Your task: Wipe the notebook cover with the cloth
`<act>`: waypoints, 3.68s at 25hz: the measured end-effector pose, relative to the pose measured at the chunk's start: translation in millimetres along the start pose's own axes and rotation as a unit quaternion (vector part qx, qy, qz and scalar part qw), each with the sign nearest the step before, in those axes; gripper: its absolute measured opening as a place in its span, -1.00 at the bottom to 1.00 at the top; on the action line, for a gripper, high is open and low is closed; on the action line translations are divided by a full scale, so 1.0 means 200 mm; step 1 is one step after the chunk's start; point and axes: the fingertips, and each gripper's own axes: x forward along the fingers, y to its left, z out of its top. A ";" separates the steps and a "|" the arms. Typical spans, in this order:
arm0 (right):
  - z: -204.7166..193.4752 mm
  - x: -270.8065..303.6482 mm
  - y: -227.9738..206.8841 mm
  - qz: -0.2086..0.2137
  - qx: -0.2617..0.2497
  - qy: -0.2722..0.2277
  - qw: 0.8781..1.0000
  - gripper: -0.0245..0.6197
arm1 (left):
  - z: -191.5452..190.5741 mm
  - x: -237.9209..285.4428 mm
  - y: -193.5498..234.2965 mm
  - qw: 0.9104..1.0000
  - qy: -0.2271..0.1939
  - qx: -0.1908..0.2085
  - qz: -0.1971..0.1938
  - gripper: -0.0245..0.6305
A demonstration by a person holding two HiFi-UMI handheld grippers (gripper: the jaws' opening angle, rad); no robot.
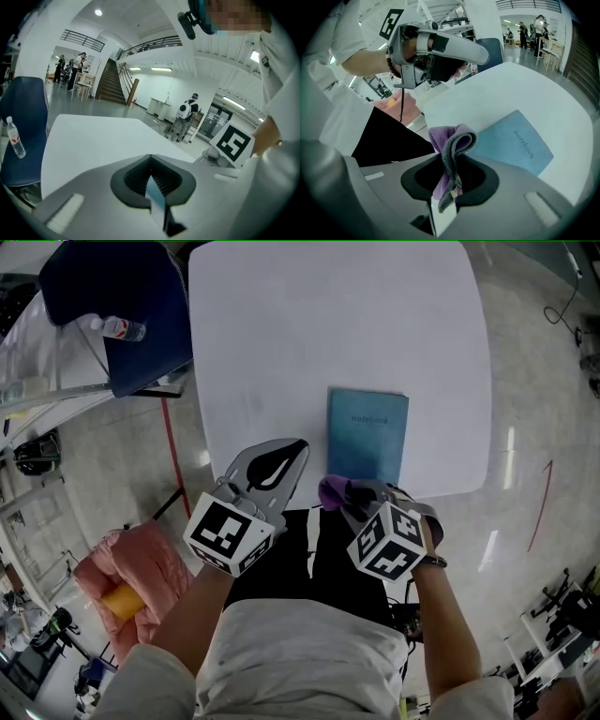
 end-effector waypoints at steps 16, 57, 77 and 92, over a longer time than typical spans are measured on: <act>0.15 -0.36 -0.14 -0.052 0.037 -0.086 0.994 -0.60 | 0.32 -0.09 -0.11 0.998 -0.015 0.061 0.005 -0.93; 0.29 -1.32 -0.33 -0.154 0.197 -0.397 0.883 -0.60 | 0.77 -0.09 -0.46 0.992 -0.031 0.118 -0.011 -0.93; 0.29 -1.31 -0.30 -0.139 0.194 -0.400 0.885 -0.61 | 0.75 -0.10 -0.51 0.992 -0.038 0.118 -0.016 -0.93; 0.32 -1.29 -0.21 -0.124 0.180 -0.396 0.892 -0.61 | 0.70 -0.16 -0.54 0.993 -0.038 0.109 -0.013 -0.93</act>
